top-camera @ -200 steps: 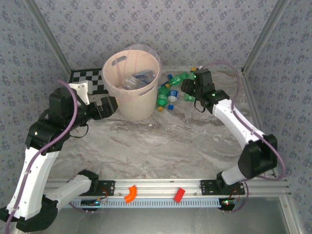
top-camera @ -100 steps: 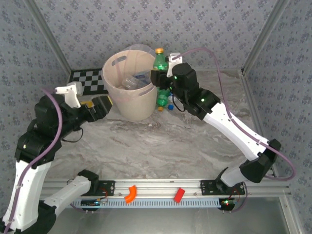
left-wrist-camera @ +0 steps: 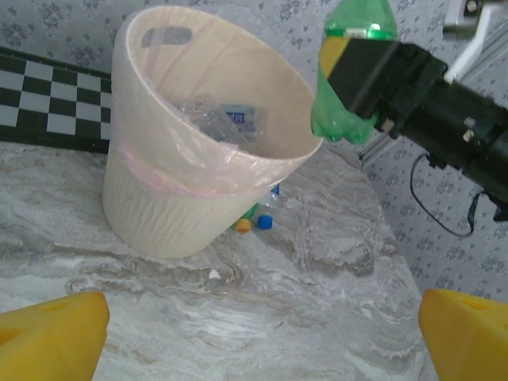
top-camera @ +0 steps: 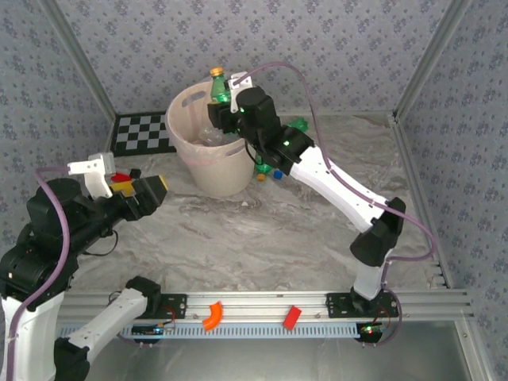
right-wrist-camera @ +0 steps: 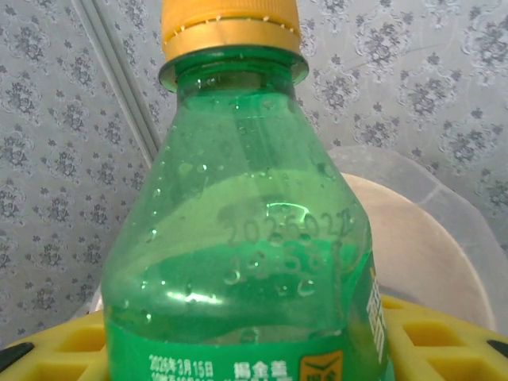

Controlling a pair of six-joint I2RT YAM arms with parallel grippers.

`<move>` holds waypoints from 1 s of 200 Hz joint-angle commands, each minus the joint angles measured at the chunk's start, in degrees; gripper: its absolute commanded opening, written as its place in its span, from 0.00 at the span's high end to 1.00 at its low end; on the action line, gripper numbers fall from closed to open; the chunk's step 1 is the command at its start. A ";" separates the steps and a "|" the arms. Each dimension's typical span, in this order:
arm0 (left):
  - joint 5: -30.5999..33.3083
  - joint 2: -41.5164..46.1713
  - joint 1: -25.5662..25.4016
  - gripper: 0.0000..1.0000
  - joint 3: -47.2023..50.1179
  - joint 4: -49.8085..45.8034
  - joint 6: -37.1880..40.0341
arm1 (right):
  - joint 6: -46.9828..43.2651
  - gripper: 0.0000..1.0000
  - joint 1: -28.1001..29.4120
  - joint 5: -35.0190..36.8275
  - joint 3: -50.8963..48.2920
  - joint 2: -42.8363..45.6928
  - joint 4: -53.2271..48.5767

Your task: Put the plastic bottles in the bin

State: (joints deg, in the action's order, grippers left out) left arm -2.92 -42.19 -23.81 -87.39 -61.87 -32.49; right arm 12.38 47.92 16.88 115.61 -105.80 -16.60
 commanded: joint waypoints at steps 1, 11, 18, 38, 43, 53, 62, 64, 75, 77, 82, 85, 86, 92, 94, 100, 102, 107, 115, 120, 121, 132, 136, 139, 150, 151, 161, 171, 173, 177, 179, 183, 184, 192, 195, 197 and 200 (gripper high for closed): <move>0.82 1.56 -0.36 0.00 -1.62 -2.82 -0.20 | -1.63 0.46 0.06 -0.35 4.58 -2.68 -2.34; 1.34 1.97 -0.36 0.00 -1.81 -3.56 -0.44 | -1.91 0.46 -0.07 -0.50 5.84 -4.01 -2.59; 1.70 2.36 -0.32 0.00 -1.81 -3.78 -0.76 | -2.01 0.46 -0.21 -0.73 6.87 -4.99 -3.05; 2.27 3.50 -0.29 0.00 -1.07 -3.58 -1.75 | -2.10 0.45 -0.71 -1.52 10.26 -7.64 -5.38; 2.50 3.68 -0.35 0.00 -1.05 -3.45 -2.06 | -2.10 0.45 -0.90 -1.94 11.08 -8.16 -6.12; 2.70 4.08 -0.36 0.00 -0.59 -2.97 -2.78 | -2.26 0.45 -1.28 -2.63 12.45 -9.11 -7.11; 2.32 4.62 -0.36 0.00 0.18 -2.37 -3.20 | -2.79 0.45 -1.58 -2.23 13.42 -10.02 -7.52; 2.31 4.85 -0.29 0.00 0.47 -2.27 -3.28 | -2.87 0.45 -1.60 -2.21 13.68 -10.19 -7.73; 2.23 5.68 -0.34 0.00 1.92 -1.73 -3.61 | -3.06 0.45 -1.70 -2.20 15.00 -11.27 -9.15; 2.22 5.82 -0.35 0.00 2.15 -1.76 -3.63 | -3.06 0.45 -1.69 -2.20 15.17 -11.45 -9.28; 2.31 6.04 -0.36 0.00 2.59 -1.77 -3.48 | -3.14 0.45 -1.69 -2.21 15.41 -11.78 -9.58; 2.35 6.13 -0.36 0.00 2.74 -1.89 -3.31 | -3.15 0.45 -1.69 -2.20 15.43 -11.93 -9.63; 2.41 6.15 -0.36 0.00 2.79 -1.92 -3.29 | -3.15 0.45 -1.69 -2.20 15.43 -11.95 -9.70; 2.83 6.09 -0.29 0.00 2.77 -2.39 -2.87 | -3.15 0.45 -1.69 -2.28 15.43 -12.13 -9.58; 2.90 6.08 -0.34 0.00 2.67 -2.60 -2.78 | -3.15 0.45 -1.69 -2.36 15.32 -12.23 -9.52; 3.16 5.83 -0.35 0.00 2.52 -2.92 -2.39 | -3.03 0.45 -1.72 -2.55 15.13 -12.40 -9.35; 3.29 5.70 -0.31 0.00 2.43 -3.04 -2.27 | -2.99 0.45 -1.72 -2.62 15.09 -12.48 -9.33; 3.46 5.41 -0.35 0.00 2.12 -3.31 -1.94 | -2.91 0.45 -1.70 -2.72 15.04 -12.71 -9.31; 3.47 4.82 -0.35 0.00 1.49 -3.65 -1.35 | -2.89 0.44 -1.70 -2.95 15.14 -13.13 -9.08; 3.45 4.40 -0.35 0.00 0.95 -3.87 -1.03 | -2.89 0.44 -1.67 -3.11 15.38 -13.45 -9.06; 3.45 4.36 -0.35 0.00 0.84 -3.92 -0.97 | -2.93 0.44 -1.64 -3.10 15.45 -13.50 -9.11; 3.43 3.43 -0.35 0.00 -0.01 -4.23 -0.21 | -3.06 0.44 -1.54 -3.26 16.52 -14.30 -9.40; 3.51 3.23 -0.36 0.00 -0.05 -4.22 0.04 | -3.19 0.42 -1.46 -3.39 17.08 -14.55 -9.74; 3.53 3.06 -0.36 0.00 -0.20 -4.16 0.10 | -3.28 0.40 -1.43 -3.62 17.47 -14.79 -9.91; 3.73 2.54 -0.31 0.00 -0.08 -3.66 0.54 | -3.87 0.25 -1.31 -4.23 19.04 -15.34 -10.93; 3.68 2.55 -0.29 0.00 -0.07 -3.59 0.56 | -3.91 0.24 -1.24 -4.23 19.17 -15.37 -11.01; 3.63 1.93 -0.36 0.00 0.06 -2.85 0.92 | -4.43 0.10 -0.91 -3.60 20.31 -15.42 -11.92; 3.40 1.10 -0.35 0.00 0.21 -2.28 1.20 | -5.13 0.00 -0.52 -3.16 20.55 -14.79 -12.23; 3.41 0.89 -0.36 0.00 0.21 -2.18 1.33 | -5.23 0.00 -0.47 -3.10 20.56 -14.61 -12.29; 3.29 0.56 -0.30 0.00 0.21 -2.07 1.34 | -5.37 0.00 -0.40 -3.02 20.56 -14.19 -12.39; 3.28 0.32 -0.32 0.00 0.21 -2.00 1.37 | -5.38 0.00 -0.36 -2.96 20.54 -13.96 -12.49; 3.15 -0.08 -0.35 0.00 0.23 -1.73 1.39 | -5.39 0.00 -0.21 -2.85 20.53 -13.48 -12.57; 3.12 -0.17 -0.36 0.00 0.22 -1.66 1.38 | -5.37 0.00 -0.20 -2.83 20.53 -13.34 -12.58; 2.88 -0.90 -0.35 0.00 0.25 -1.10 1.52 | -5.27 0.00 -0.12 -2.73 20.07 -12.11 -12.85; 2.71 -1.20 -0.36 0.00 0.29 -0.80 1.55 | -5.26 0.00 -0.11 -2.79 19.73 -11.54 -12.89; 2.58 -1.42 -0.36 0.00 0.29 -0.58 1.62 | -5.26 0.00 -0.15 -2.79 19.54 -11.19 -12.81; 2.49 -1.70 -0.36 0.00 0.42 -0.23 1.68 | -5.26 0.00 -0.16 -2.81 19.00 -10.51 -12.76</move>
State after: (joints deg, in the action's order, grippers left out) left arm -0.14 -41.58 -23.81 -86.13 -65.14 -32.45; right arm 8.27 47.24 13.69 133.75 -120.79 -28.05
